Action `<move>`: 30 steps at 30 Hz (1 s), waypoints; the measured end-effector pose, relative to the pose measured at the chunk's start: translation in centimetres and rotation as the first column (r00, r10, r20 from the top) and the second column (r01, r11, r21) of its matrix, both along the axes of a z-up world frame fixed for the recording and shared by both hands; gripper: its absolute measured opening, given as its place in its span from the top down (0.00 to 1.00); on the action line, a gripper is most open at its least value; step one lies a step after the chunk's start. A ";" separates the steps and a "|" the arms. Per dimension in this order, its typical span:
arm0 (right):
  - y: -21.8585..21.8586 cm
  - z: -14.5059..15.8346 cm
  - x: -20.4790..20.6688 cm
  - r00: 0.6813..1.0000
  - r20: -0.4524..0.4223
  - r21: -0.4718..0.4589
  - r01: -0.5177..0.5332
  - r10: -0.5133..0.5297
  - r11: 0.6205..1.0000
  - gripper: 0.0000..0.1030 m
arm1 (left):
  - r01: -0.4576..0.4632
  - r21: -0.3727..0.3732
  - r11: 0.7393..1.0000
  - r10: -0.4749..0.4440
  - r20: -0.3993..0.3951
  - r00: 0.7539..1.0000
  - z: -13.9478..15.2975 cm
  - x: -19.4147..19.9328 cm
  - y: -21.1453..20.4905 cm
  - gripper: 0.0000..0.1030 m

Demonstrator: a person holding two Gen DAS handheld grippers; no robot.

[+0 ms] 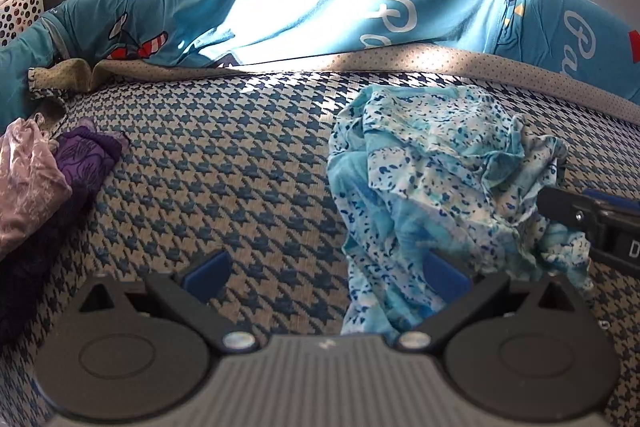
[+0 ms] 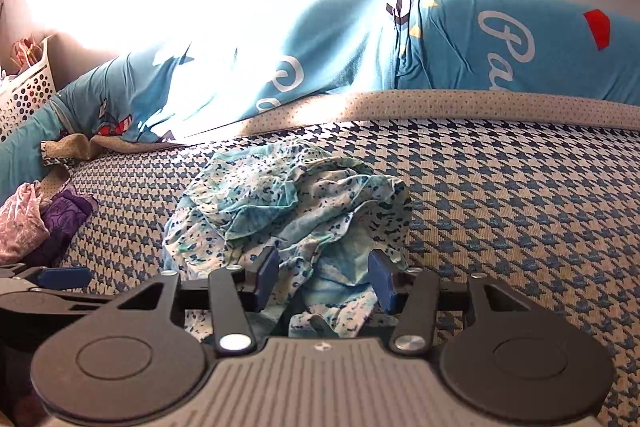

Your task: Fold clothes

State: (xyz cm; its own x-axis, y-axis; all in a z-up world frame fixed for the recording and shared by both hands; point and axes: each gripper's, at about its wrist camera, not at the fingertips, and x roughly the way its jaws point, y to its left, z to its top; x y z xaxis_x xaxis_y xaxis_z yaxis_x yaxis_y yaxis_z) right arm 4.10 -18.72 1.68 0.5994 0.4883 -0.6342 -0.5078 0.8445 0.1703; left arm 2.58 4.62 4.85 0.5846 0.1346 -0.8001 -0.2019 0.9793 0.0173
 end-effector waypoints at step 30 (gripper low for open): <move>2.9 1.4 -0.7 0.973 0.152 0.138 -0.195 0.174 0.971 0.93 | -0.177 -0.054 0.983 0.179 0.046 0.983 1.1 -0.8 5.4 0.00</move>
State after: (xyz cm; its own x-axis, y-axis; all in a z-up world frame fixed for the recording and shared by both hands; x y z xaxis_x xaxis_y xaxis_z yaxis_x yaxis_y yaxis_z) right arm 3.38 -15.85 3.12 0.5663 0.6826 -0.4619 -0.6799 0.7037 0.2063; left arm 1.76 10.05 5.93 0.5945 0.2016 -0.7784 -0.3726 0.9269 -0.0445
